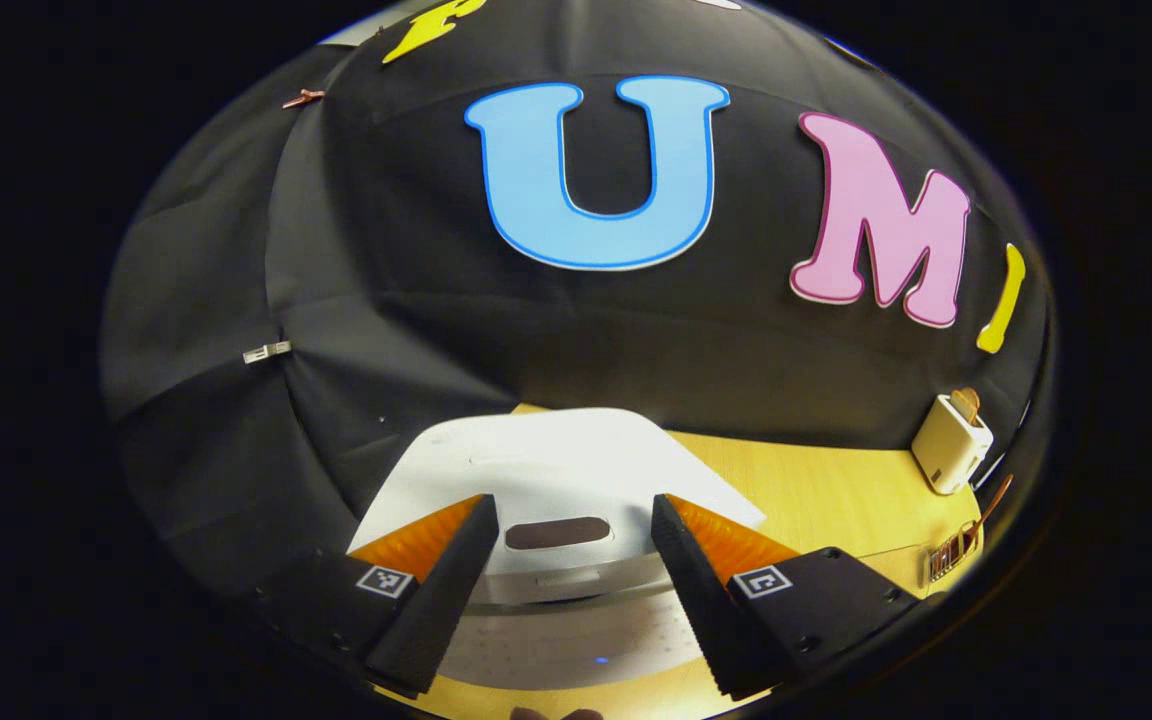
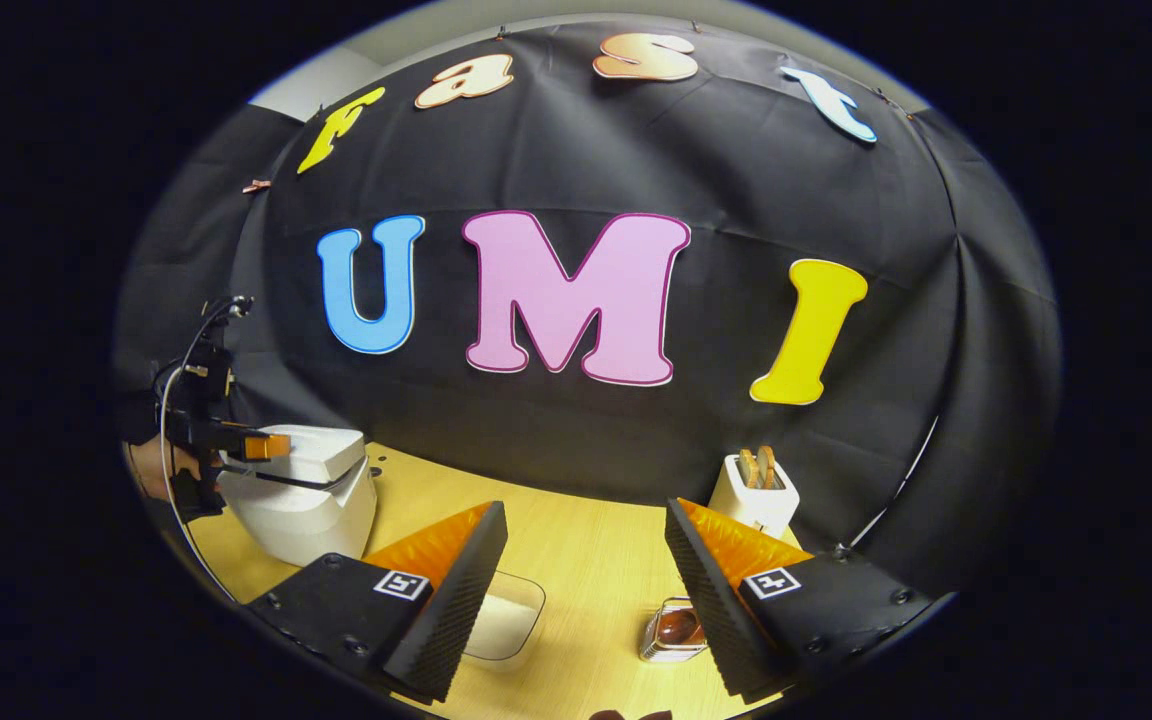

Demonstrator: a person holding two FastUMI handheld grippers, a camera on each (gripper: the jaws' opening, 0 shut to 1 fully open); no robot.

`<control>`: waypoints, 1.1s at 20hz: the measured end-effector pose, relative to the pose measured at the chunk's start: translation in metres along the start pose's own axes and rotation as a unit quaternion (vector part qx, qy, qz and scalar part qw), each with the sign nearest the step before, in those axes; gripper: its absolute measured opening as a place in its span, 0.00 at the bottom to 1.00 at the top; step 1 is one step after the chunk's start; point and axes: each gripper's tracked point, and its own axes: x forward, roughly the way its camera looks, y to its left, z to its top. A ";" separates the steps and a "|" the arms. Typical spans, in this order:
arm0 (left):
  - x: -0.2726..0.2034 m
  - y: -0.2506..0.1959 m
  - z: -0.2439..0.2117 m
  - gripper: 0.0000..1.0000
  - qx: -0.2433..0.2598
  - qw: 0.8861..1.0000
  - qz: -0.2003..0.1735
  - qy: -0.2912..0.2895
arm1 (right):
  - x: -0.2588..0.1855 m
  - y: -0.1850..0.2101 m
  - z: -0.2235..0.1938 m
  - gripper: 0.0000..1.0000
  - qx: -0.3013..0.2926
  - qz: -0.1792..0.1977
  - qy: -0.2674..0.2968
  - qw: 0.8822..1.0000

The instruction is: Close the left gripper, press the button to open the rice cooker; take a wooden spoon from the chopstick holder with the right hand, scoop a spoonful of rice and pour it into the rice cooker, then put the wooden spoon back into the chopstick holder.

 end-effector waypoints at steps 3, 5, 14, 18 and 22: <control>0.004 -0.001 -0.015 1.00 0.004 1.000 0.003 0.019 | 0.000 0.000 0.000 0.98 -0.001 0.001 0.000 1.000; 0.006 -0.002 -0.022 1.00 0.005 1.000 0.005 0.026 | 0.001 -0.002 -0.001 0.98 -0.002 0.001 0.002 1.000; 0.011 -0.004 -0.039 1.00 0.006 1.000 0.009 0.023 | 0.005 -0.001 -0.019 0.98 0.006 0.000 0.020 1.000; 0.009 -0.003 -0.037 1.00 0.001 1.000 0.015 0.011 | 0.011 0.007 -0.021 0.98 0.017 0.010 0.021 1.000; 0.007 -0.004 -0.035 1.00 0.023 1.000 0.000 0.006 | 0.011 0.015 -0.012 0.98 0.016 0.020 0.012 1.000</control>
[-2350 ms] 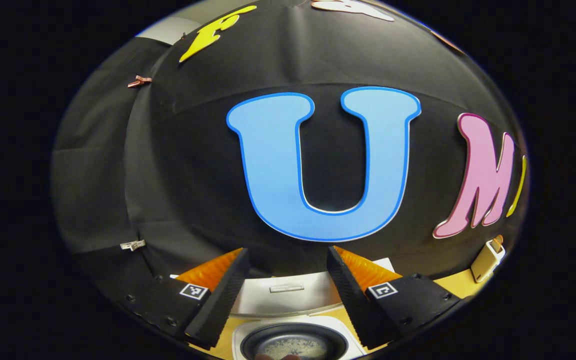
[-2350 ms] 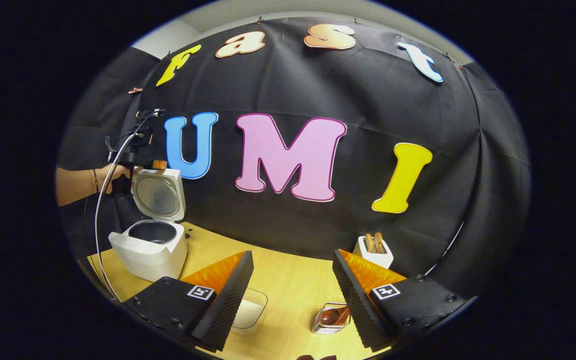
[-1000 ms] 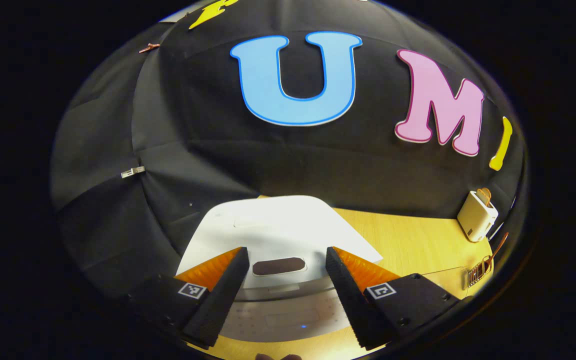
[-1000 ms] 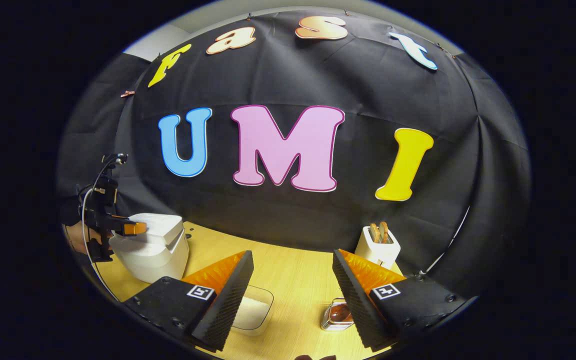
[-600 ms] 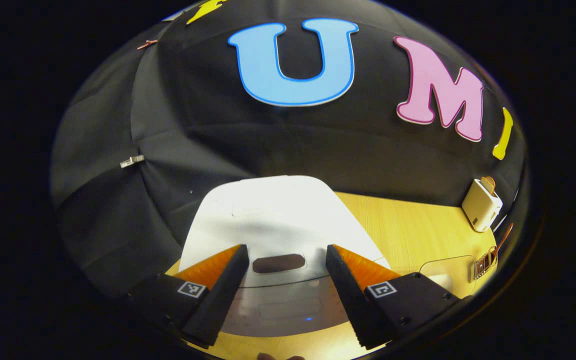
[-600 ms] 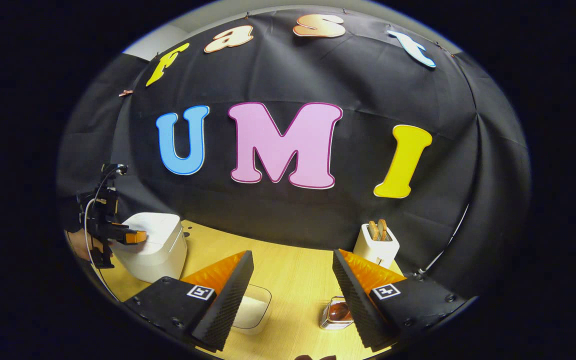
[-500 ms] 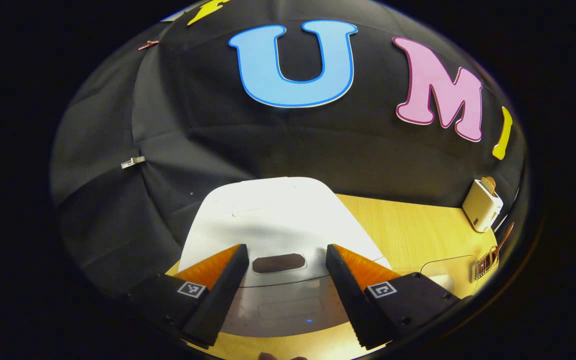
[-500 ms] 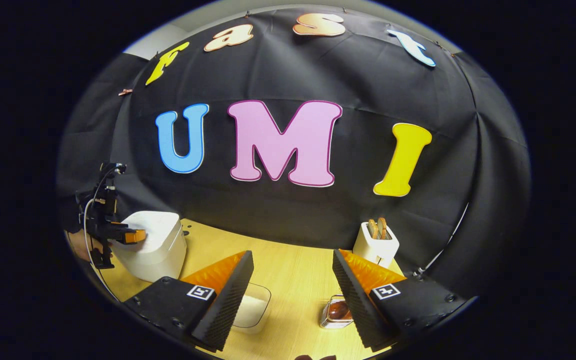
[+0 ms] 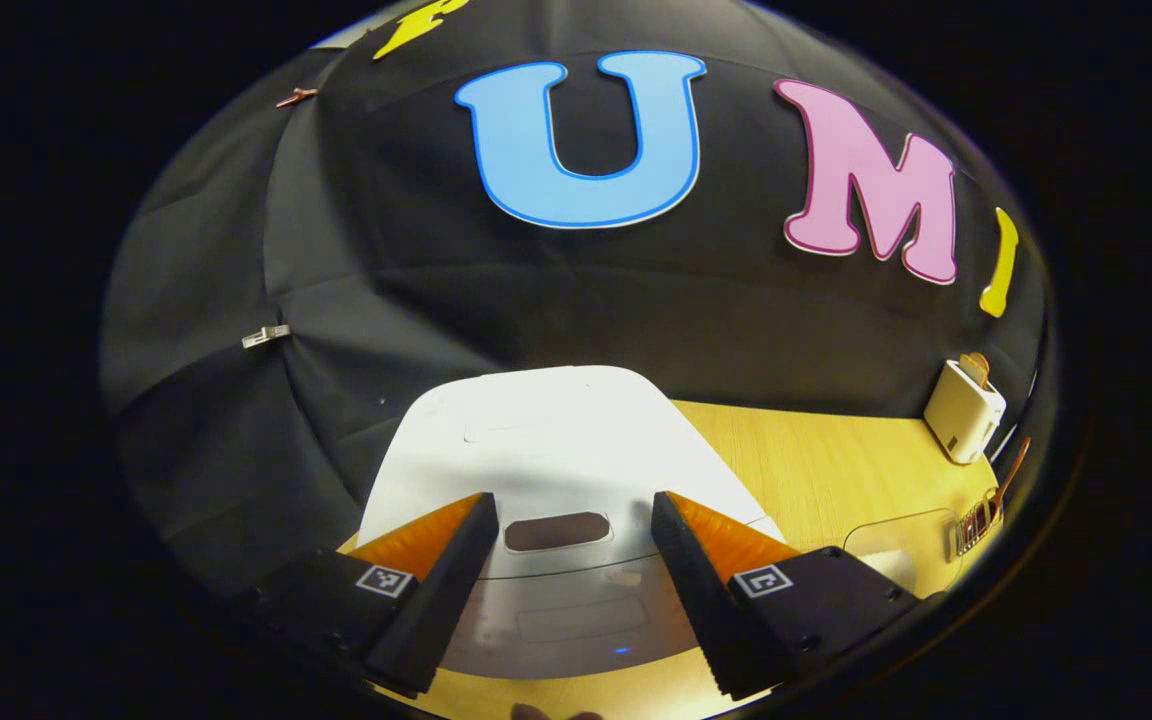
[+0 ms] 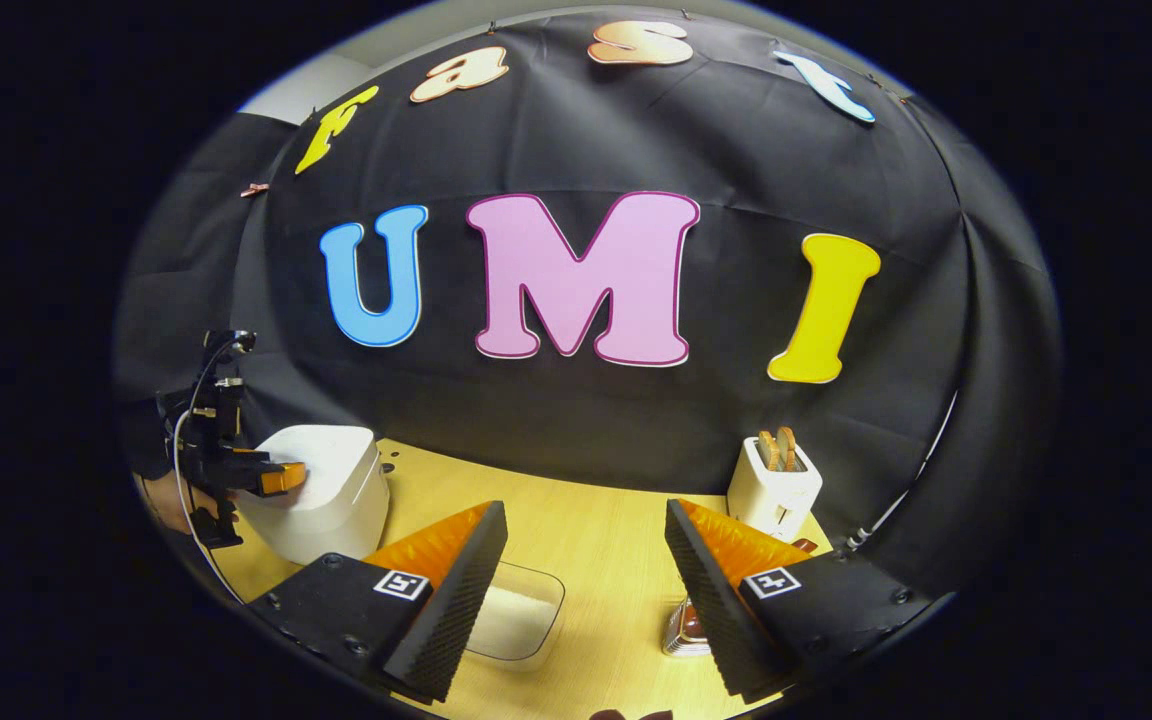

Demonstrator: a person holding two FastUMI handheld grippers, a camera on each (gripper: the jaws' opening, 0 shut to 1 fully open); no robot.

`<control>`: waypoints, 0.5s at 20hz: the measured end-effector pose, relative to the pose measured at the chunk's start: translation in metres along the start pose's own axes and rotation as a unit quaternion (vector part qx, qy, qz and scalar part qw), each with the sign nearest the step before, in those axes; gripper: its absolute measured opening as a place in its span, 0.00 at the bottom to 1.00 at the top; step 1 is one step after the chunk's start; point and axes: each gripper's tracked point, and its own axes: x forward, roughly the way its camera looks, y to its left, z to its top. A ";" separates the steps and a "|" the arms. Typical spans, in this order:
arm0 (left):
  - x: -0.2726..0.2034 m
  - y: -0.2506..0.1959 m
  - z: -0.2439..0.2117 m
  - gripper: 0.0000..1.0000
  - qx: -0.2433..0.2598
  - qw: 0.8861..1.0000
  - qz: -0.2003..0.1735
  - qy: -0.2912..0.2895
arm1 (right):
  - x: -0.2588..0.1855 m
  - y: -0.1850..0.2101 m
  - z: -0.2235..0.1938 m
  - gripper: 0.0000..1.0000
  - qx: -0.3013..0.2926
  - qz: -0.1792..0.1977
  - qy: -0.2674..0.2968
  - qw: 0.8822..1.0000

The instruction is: Close the left gripper, press the button to open the rice cooker; take a wooden spoon from the chopstick holder with the right hand, scoop a spoonful of rice and pour it into the rice cooker, then put the wooden spoon back into the chopstick holder.

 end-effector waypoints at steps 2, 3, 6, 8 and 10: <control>-0.008 0.002 0.013 0.99 -0.005 1.000 -0.007 -0.019 | -0.002 0.003 0.003 0.98 -0.005 0.001 -0.005 1.000; -0.016 0.003 0.023 0.96 -0.010 0.999 -0.013 -0.038 | -0.003 0.004 0.006 0.98 -0.007 0.003 -0.007 1.000; -0.044 0.002 0.053 0.96 0.005 0.995 -0.031 -0.090 | -0.005 0.009 0.012 0.98 0.001 0.008 -0.013 1.000; -0.065 0.003 0.068 0.96 0.012 0.992 -0.042 -0.117 | -0.007 0.019 0.020 0.98 0.015 0.024 -0.024 0.999; -0.083 -0.003 0.076 0.96 0.012 0.989 -0.058 -0.133 | -0.008 0.027 0.027 0.98 0.023 0.041 -0.037 0.998</control>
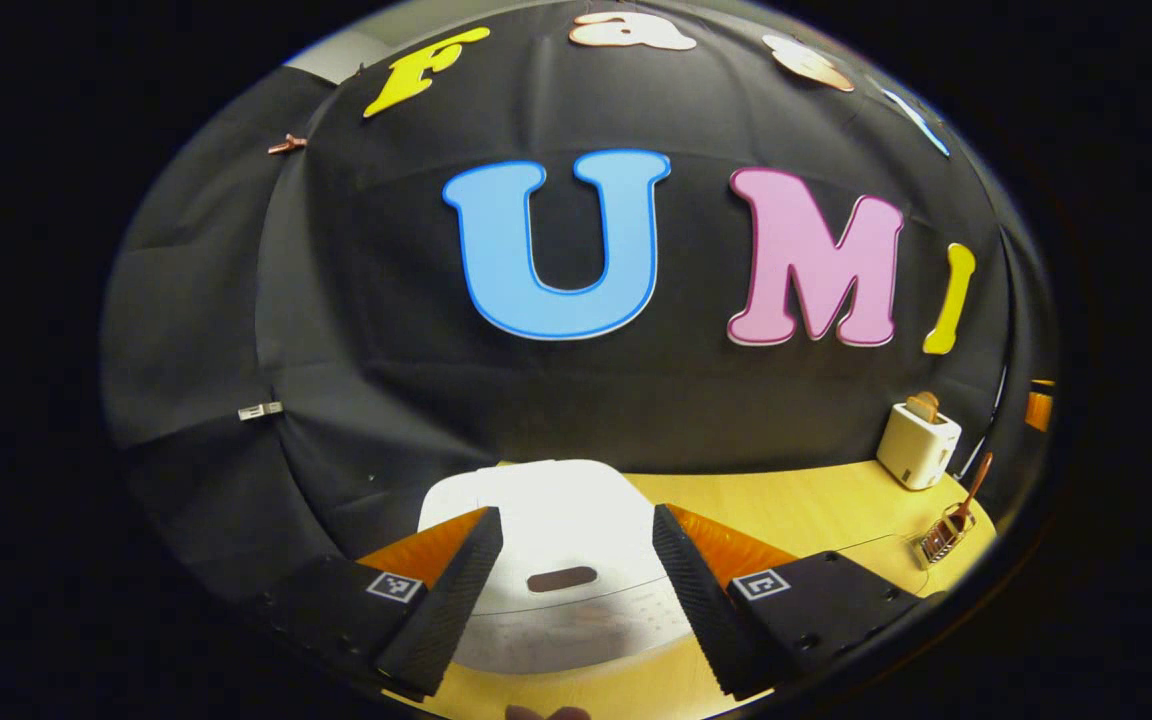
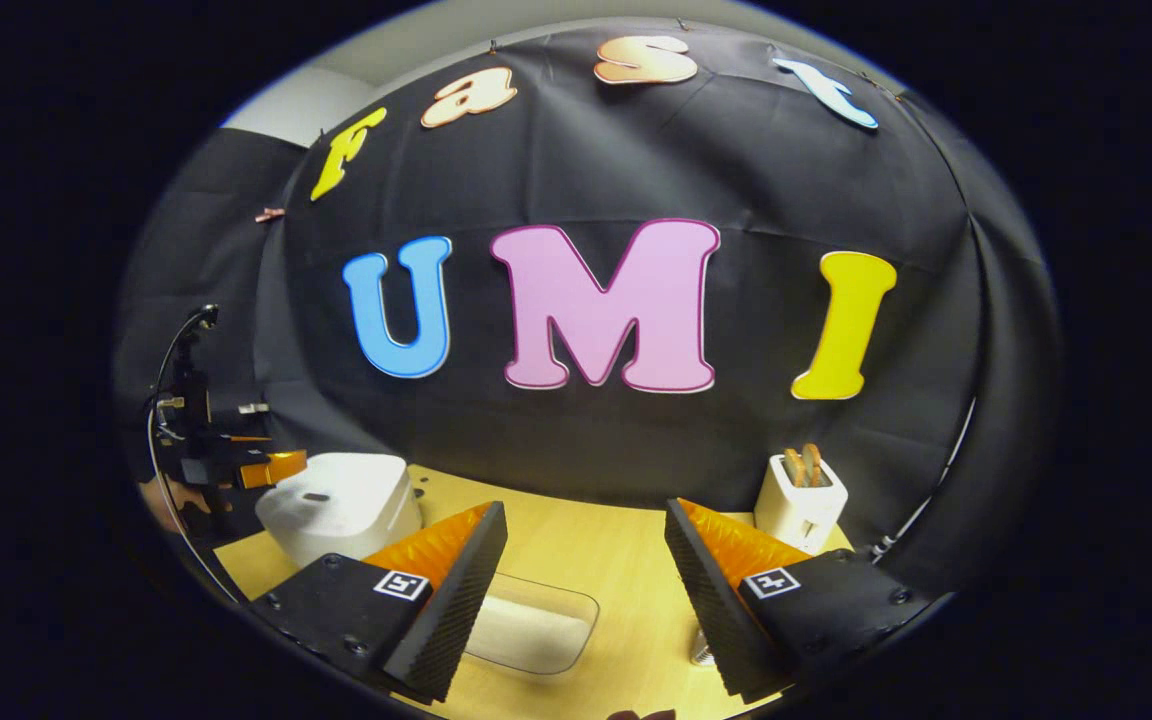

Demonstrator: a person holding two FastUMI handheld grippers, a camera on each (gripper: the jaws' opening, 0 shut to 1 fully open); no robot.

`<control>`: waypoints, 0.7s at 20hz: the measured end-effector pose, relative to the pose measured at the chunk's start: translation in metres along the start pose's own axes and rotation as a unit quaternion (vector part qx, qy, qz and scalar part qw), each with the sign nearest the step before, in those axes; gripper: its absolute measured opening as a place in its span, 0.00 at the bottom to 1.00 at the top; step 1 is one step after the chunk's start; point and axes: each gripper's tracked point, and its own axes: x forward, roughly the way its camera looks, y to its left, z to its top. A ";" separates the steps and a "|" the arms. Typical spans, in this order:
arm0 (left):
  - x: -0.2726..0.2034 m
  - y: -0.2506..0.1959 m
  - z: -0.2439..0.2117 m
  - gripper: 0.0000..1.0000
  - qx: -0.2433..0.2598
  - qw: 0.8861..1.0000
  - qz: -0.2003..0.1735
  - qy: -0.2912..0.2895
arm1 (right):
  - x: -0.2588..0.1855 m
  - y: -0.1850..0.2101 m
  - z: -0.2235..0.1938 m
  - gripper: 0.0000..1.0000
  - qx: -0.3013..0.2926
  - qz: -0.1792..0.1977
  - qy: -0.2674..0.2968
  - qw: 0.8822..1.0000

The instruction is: Close the left gripper, press the button to open the rice cooker; take a wooden spoon from the chopstick holder with the right hand, scoop a spoonful of rice and pour it into the rice cooker, then put the wooden spoon back into the chopstick holder.

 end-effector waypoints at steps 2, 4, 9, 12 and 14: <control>-0.014 -0.008 0.008 0.96 0.001 1.000 -0.018 -0.011 | 0.000 0.002 0.000 0.98 -0.008 0.001 0.000 1.000; -0.028 -0.015 0.013 0.96 0.007 0.999 -0.034 -0.020 | -0.002 0.007 0.004 0.98 -0.019 0.001 -0.002 1.000; -0.055 -0.027 0.023 0.96 -0.004 0.997 -0.069 -0.043 | -0.009 0.009 0.010 0.98 -0.053 -0.009 -0.006 0.999; -0.064 -0.027 0.026 0.96 0.009 0.996 -0.075 -0.051 | -0.012 0.011 0.009 0.98 -0.052 -0.014 -0.002 0.999; -0.068 -0.026 0.027 0.96 0.014 0.996 -0.076 -0.055 | -0.013 0.013 0.010 0.98 -0.046 -0.013 -0.002 0.999</control>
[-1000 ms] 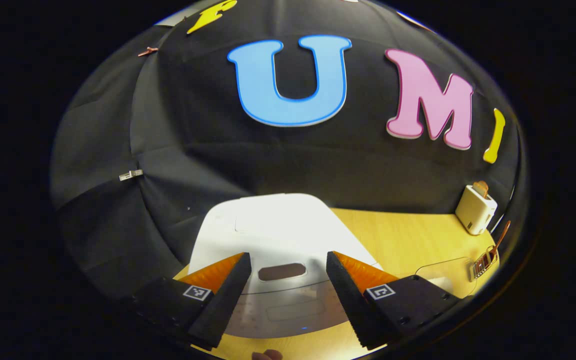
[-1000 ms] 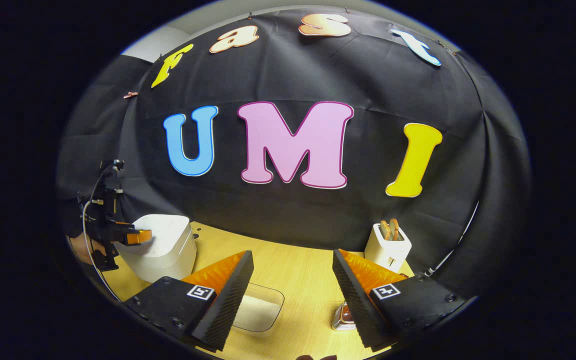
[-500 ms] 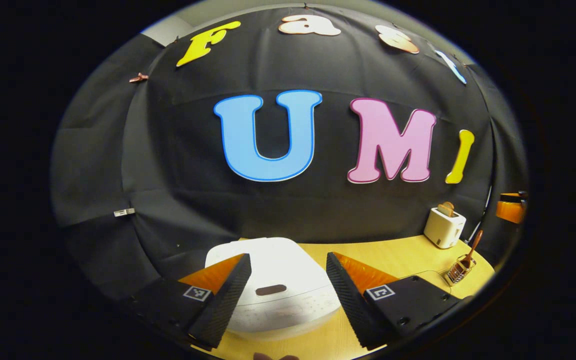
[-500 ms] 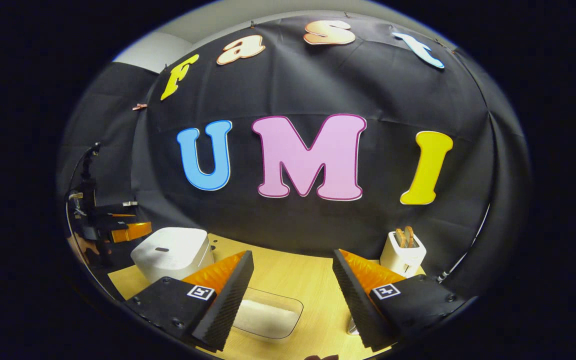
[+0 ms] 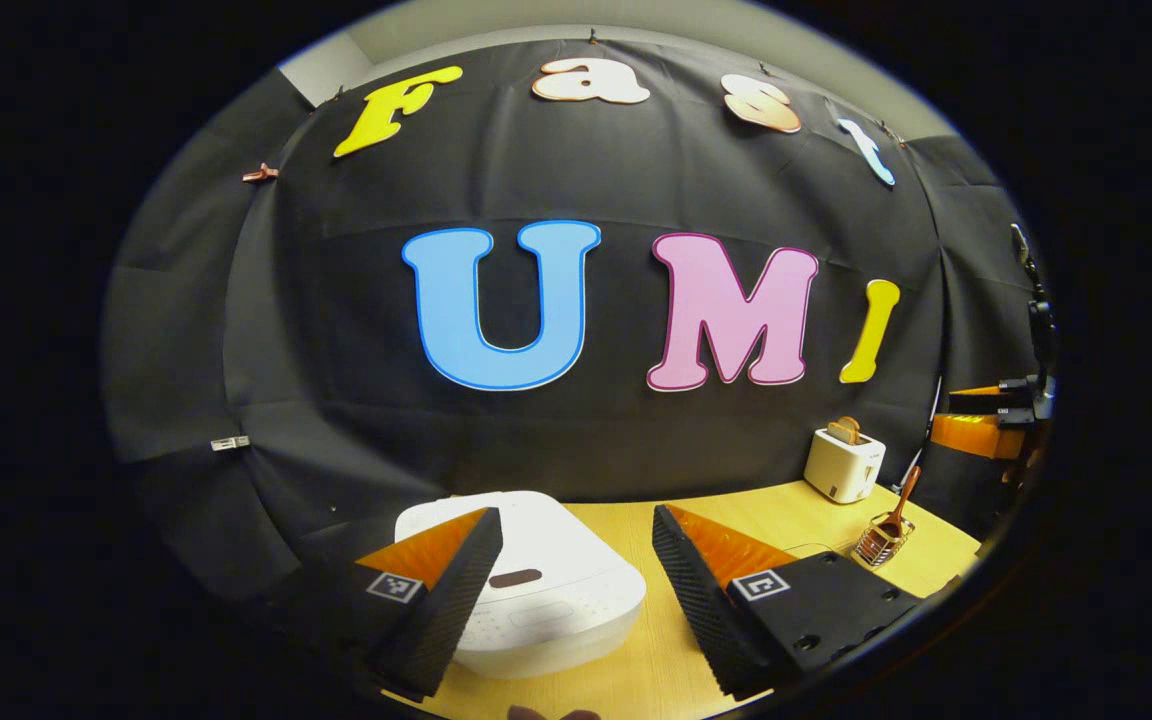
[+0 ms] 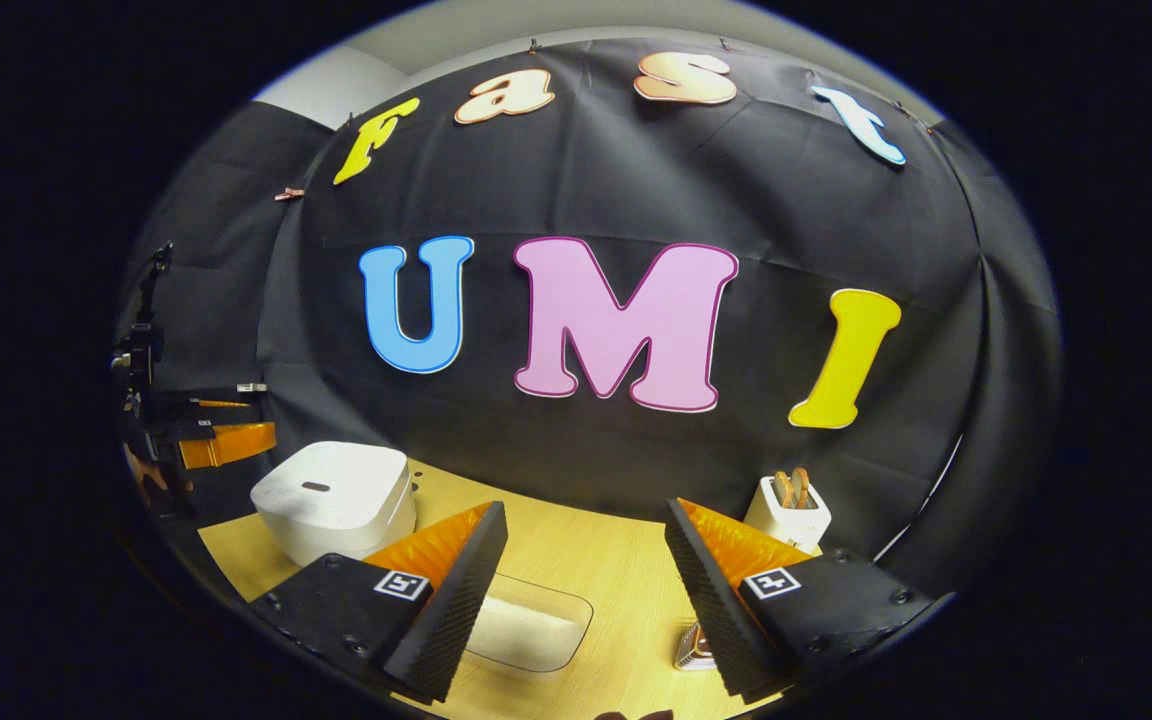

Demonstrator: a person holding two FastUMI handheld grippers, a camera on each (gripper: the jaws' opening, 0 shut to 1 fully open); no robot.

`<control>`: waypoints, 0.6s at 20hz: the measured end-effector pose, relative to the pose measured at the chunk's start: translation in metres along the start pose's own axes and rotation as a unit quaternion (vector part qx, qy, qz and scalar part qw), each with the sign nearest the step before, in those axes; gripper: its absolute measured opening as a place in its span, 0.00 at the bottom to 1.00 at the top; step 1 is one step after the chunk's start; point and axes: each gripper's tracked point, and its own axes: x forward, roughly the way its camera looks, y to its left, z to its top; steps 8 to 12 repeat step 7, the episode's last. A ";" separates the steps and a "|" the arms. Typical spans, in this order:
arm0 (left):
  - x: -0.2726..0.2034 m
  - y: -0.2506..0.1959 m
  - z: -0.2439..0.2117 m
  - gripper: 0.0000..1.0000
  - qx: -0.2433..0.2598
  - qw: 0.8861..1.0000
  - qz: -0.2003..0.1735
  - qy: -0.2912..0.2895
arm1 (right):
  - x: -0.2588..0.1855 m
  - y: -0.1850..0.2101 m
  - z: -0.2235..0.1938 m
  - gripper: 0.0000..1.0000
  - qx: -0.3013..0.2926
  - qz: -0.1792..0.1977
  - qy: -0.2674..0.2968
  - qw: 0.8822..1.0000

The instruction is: Close the left gripper, press the button to open the rice cooker; take a wooden spoon from the chopstick holder with the right hand, scoop a spoonful of rice and pour it into the rice cooker, then put the wooden spoon back into the chopstick holder.

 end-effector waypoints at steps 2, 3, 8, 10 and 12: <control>-0.003 0.001 -0.002 0.96 0.001 1.000 -0.002 -0.001 | -0.001 0.005 0.001 0.98 0.004 0.001 -0.002 1.000; -0.004 0.001 -0.003 0.96 0.002 1.000 -0.002 0.001 | -0.002 0.007 0.001 0.98 0.004 0.001 -0.003 1.000; -0.007 -0.001 -0.002 0.96 0.008 1.000 -0.009 -0.001 | -0.005 0.013 0.001 0.98 0.001 -0.001 0.000 1.000; -0.007 -0.001 -0.002 0.96 0.008 1.000 -0.009 -0.001 | -0.005 0.013 0.001 0.98 0.001 -0.001 0.000 1.000; -0.007 -0.001 -0.002 0.96 0.008 1.000 -0.009 -0.001 | -0.005 0.013 0.001 0.98 0.001 -0.001 0.000 1.000</control>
